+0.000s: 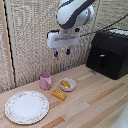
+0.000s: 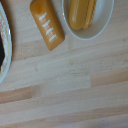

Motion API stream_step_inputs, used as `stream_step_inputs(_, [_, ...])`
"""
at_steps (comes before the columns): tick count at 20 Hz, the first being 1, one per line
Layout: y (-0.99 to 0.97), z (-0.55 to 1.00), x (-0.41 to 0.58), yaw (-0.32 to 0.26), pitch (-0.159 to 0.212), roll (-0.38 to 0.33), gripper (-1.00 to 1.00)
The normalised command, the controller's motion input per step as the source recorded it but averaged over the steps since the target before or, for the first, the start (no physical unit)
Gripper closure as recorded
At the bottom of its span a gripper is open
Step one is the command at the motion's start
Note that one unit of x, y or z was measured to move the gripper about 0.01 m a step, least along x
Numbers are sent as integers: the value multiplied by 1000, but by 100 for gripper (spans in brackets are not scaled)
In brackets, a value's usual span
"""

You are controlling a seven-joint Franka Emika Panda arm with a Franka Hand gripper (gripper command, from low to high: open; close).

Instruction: Kindly move the gripper close to the hot dog bowl. Grip the bowl lightly with the gripper, taking care not to crush the hot dogs. Elevate the bowl a little, ensuring it remains flat to stop hot dogs from tumbling. Transport the gripper and bowl to the white plate, then lower it down cautiously. Relinquish the gripper, letting the bowl rest on the plate.

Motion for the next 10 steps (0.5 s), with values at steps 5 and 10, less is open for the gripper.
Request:
stream_step_inputs(5, [-678,-188,-303,-165,41,48,-100])
stream_step_inputs(10, [-697,-190,-252,-163,53,55,-100])
